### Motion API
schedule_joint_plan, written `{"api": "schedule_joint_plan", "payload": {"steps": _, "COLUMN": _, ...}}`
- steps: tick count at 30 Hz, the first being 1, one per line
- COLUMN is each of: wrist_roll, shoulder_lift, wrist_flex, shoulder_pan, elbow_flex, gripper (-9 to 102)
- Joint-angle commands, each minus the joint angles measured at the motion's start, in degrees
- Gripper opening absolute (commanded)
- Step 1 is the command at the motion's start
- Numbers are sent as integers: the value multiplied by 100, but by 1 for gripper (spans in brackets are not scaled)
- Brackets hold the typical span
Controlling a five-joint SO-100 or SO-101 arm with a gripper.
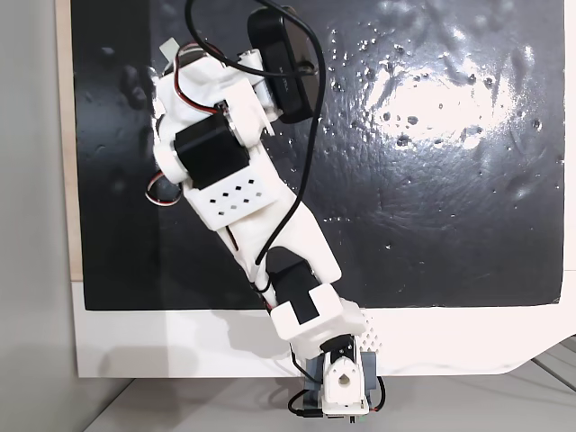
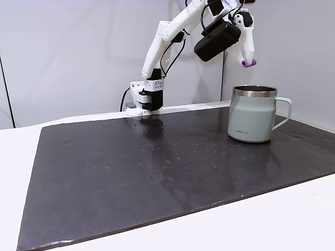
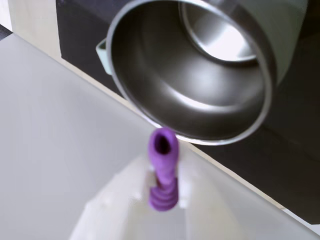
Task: Grasp a pengrip and put it in the cup.
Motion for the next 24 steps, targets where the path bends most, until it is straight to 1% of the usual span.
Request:
{"api": "schedule_joint_plan", "payload": {"steps": 1, "wrist_roll": -26, "shoulder_lift": 70, "wrist_flex": -149, "shoulder_pan": -70, "elbow_flex": -352, "gripper": 14}}
{"api": "schedule_joint_plan", "payload": {"steps": 3, "wrist_roll": -35, "shoulder_lift": 79, "wrist_flex": -132, "shoulder_pan": -70, "elbow_flex": -316, "gripper": 24}}
{"api": "schedule_joint_plan", "payload": {"steps": 5, "wrist_roll": -44, "shoulder_lift": 105, "wrist_flex": -123, "shoulder_pan": -70, "elbow_flex": -281, "gripper": 27}}
{"api": "schedule_joint_plan", "payload": {"steps": 24, "wrist_roll": -44, "shoulder_lift": 422, "wrist_flex": -62, "shoulder_pan": -114, "elbow_flex": 105, "gripper": 28}}
